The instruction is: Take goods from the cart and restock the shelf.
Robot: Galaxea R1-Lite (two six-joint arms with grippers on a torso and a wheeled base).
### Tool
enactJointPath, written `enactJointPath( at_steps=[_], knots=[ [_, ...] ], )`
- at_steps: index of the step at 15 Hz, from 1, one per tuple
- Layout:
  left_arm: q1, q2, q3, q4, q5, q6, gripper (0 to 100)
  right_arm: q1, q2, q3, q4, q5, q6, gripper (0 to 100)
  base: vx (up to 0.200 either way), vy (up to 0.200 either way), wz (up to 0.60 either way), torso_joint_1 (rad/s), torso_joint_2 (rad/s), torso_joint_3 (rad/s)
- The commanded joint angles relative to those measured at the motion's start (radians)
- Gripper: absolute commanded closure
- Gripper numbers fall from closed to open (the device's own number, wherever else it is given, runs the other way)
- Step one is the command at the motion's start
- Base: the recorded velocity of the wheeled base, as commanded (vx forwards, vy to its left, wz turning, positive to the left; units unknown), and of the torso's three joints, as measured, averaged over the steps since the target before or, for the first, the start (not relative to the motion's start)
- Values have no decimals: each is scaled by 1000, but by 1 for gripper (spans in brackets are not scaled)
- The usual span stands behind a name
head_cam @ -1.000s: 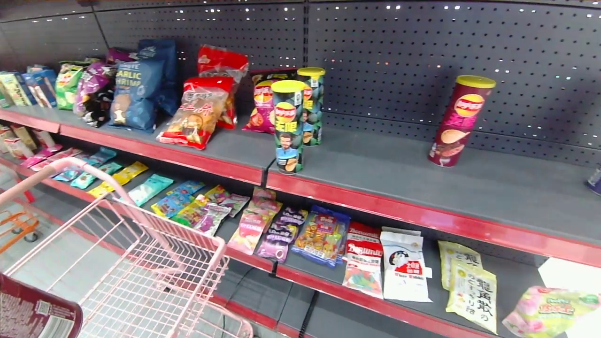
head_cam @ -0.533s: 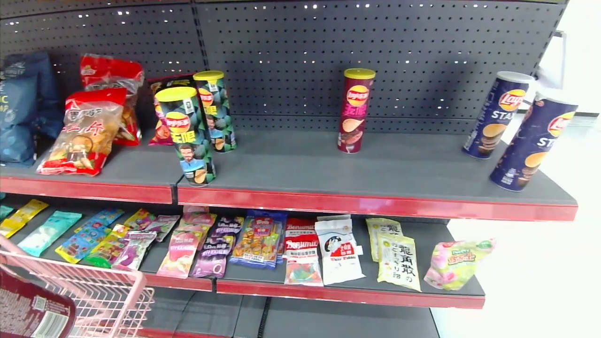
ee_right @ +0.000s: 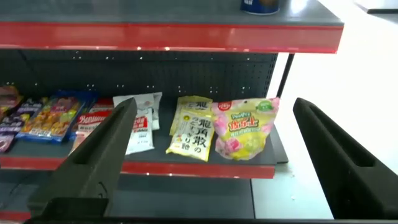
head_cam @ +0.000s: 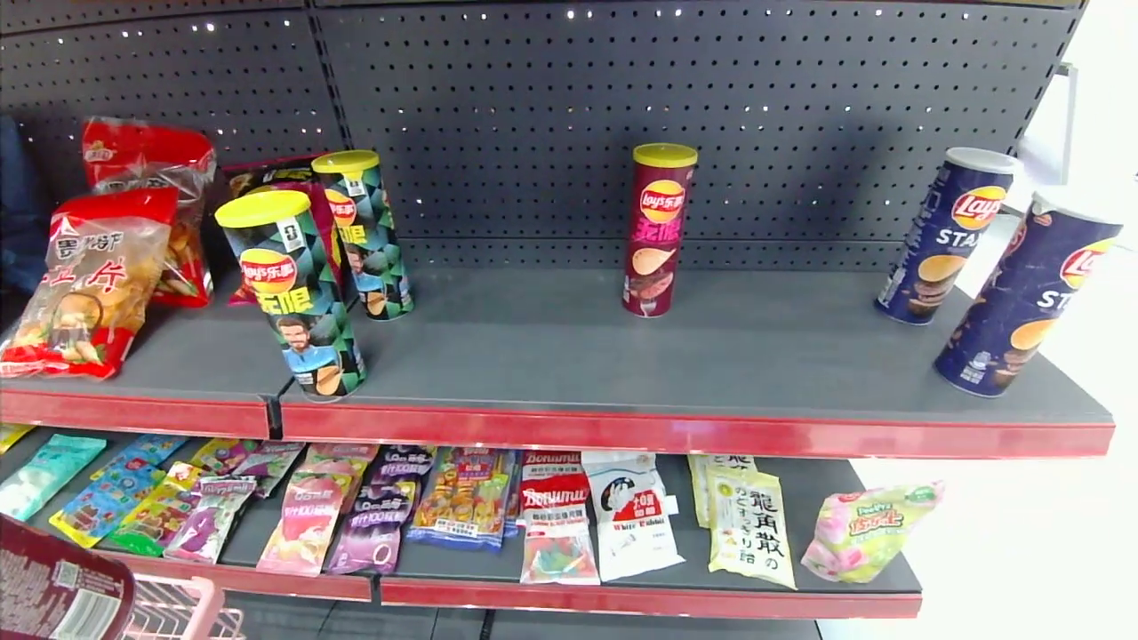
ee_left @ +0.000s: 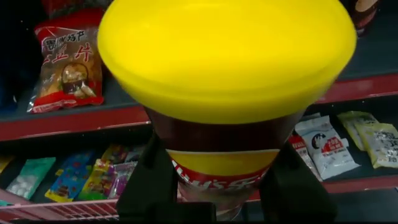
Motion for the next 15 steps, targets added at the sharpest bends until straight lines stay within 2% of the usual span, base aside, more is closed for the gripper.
enactJointPath(
  at_steps=[1, 2, 5, 6, 10, 11, 12, 13, 14, 15],
  knots=[
    [0, -3, 1, 0, -1, 2, 100, 0, 1, 0, 0, 0, -1, 0, 200, 0, 0, 2, -2, 2],
    [0, -6, 1, 0, -2, 2, 100, 0, 1, 0, 1, 0, -2, 0, 200, 0, 0, 2, 7, -2],
    [-8, -41, 2, 3, -30, 11, 100, 0, 1, 0, 0, 0, 1, 0, 0, 0, 0, 0, 0, 0],
    [-8, -84, 11, 22, -31, 37, 100, 0, 1, 0, 1, 2, -5, 0, 0, 0, 0, 0, 0, 0],
    [-9, -193, 21, 155, -33, 37, 100, 3, 12, -28, -20, 29, -15, 0, 0, 0, 0, 0, 0, 0],
    [-9, -205, 31, 158, -33, 26, 100, 17, 144, -192, -14, 89, -5, 0, 0, 0, 0, 0, 0, 0],
    [-11, -207, 38, 157, -42, -4, 100, 22, 291, -325, -16, 101, 45, 0, 0, 0, 0, 0, 0, 0],
    [-11, -204, 38, 157, -74, -57, 100, 42, 369, -405, -13, 121, 61, 0, 0, 0, 0, 0, 0, 0],
    [-9, -193, 31, 157, -99, -83, 100, 66, 420, -411, -13, 166, 15, 0, 0, 0, 0, 0, 0, 0],
    [-9, -185, 33, 157, -103, -90, 100, 85, 498, -423, -19, 213, -81, 0, 0, 0, 0, 0, 0, 0]
  ],
)
